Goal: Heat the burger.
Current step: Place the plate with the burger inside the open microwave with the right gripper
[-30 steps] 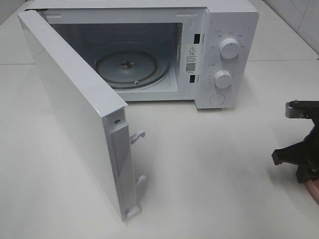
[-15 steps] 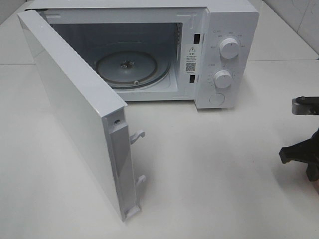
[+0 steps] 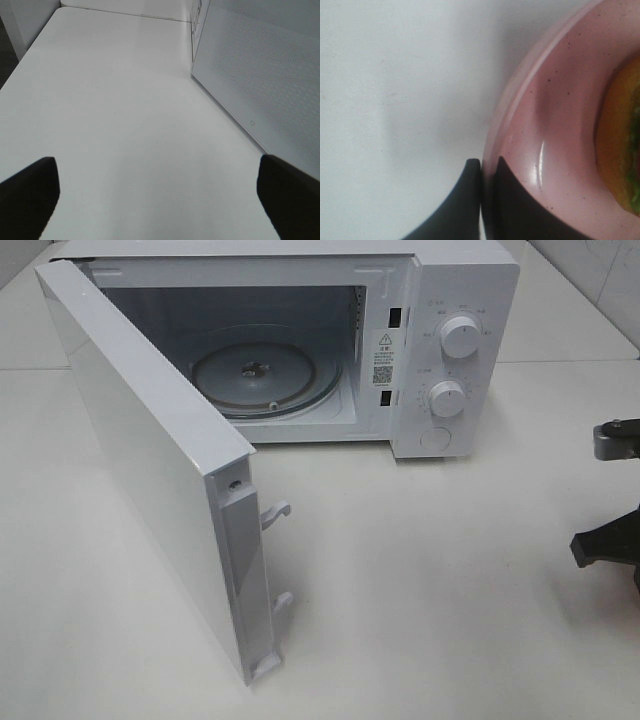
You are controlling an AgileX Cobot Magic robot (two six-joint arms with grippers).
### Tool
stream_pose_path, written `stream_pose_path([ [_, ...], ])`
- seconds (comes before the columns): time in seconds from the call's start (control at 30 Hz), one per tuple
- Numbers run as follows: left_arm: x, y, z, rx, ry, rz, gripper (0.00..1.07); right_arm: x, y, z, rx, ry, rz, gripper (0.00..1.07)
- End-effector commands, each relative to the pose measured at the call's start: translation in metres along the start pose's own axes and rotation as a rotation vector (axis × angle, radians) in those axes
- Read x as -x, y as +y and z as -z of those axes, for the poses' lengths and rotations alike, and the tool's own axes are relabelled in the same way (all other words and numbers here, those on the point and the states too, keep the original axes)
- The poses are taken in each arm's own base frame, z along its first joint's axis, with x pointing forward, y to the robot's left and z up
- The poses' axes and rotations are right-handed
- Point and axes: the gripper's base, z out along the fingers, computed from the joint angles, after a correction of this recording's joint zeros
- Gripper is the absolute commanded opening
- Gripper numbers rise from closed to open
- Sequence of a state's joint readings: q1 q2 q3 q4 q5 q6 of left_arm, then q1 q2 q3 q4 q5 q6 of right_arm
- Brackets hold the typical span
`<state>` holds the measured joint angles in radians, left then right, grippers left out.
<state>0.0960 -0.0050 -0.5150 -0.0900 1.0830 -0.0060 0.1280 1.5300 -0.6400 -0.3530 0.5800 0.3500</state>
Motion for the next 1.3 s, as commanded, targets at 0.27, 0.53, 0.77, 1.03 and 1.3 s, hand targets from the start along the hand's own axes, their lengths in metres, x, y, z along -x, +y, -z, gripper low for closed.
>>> stream_pose_path([
  [0.27,0.001,0.000,0.000,0.002,-0.014,0.005,1.00,-0.004,0.022,0.012,-0.086,-0.019,0.151,0.00],
  [0.53,0.001,0.000,0.000,0.002,-0.014,0.005,1.00,-0.010,0.037,0.018,-0.155,-0.012,0.252,0.00],
  [0.77,0.001,0.000,0.000,0.002,-0.014,0.005,1.00,-0.014,0.047,0.021,-0.176,-0.003,0.308,0.00],
  [1.03,0.001,0.000,0.000,0.002,-0.014,0.005,1.00,-0.021,0.057,0.025,-0.204,0.016,0.369,0.00],
  [1.3,0.001,0.000,0.000,0.002,-0.014,0.005,1.00,-0.031,0.066,0.045,-0.209,-0.036,0.430,0.00],
])
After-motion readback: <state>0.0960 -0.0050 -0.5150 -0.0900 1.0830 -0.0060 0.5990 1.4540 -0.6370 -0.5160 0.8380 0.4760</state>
